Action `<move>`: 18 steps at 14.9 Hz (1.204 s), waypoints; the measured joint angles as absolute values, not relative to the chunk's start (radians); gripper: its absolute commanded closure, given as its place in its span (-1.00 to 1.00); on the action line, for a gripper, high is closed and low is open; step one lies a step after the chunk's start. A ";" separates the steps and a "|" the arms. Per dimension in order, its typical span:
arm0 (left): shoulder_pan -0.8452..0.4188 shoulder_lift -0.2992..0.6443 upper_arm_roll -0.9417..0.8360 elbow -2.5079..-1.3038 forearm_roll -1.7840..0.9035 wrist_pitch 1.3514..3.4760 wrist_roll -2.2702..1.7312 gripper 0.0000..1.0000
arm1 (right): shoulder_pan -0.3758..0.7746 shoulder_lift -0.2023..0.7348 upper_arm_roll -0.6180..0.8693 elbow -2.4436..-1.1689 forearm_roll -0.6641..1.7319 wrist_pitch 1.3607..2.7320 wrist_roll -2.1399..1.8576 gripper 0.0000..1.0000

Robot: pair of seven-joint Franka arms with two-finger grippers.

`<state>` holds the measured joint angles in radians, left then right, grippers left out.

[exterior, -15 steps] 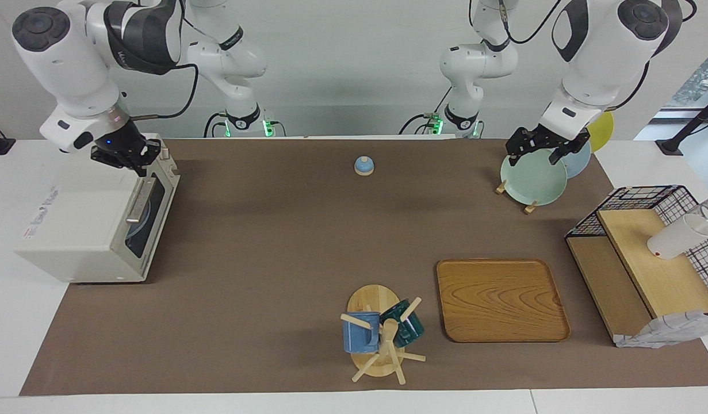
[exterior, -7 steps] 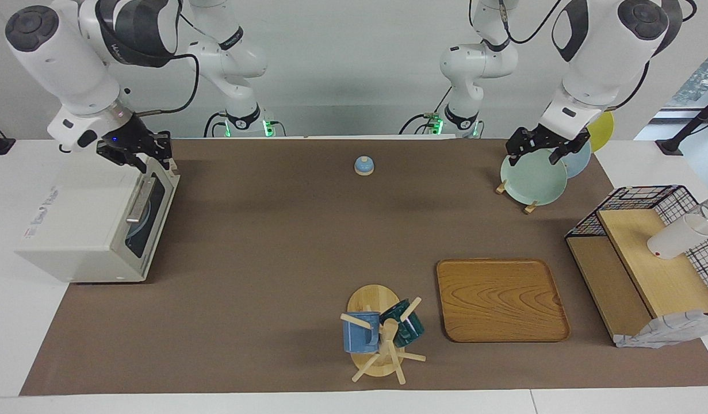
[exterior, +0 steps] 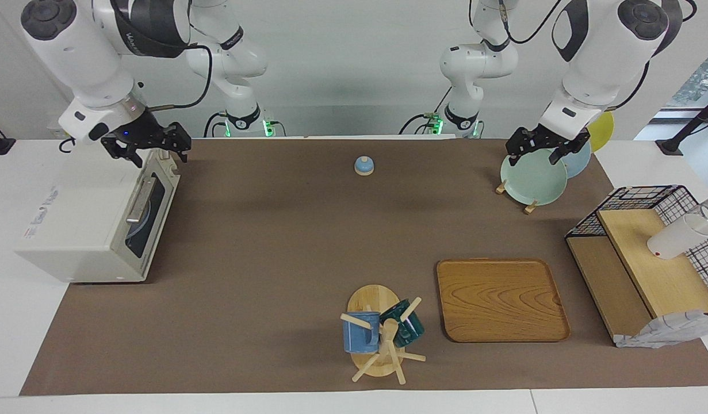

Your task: Put eggplant into oven

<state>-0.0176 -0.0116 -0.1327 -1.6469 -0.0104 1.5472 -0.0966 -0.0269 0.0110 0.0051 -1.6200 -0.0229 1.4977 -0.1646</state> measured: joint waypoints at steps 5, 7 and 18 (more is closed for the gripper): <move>-0.018 -0.012 -0.133 -1.647 -0.010 1.547 -0.097 -1.00 | 0.037 0.004 -0.039 -1.616 -0.025 1.499 -0.138 -1.00; -0.018 -0.012 -0.133 -1.647 -0.010 1.547 -0.097 -1.00 | 0.038 0.004 -0.051 -1.615 -0.025 1.501 -0.133 -1.00; -0.018 -0.012 -0.133 -1.647 -0.010 1.547 -0.097 -1.00 | 0.037 0.013 -0.065 -1.612 -0.024 1.513 -0.128 -1.00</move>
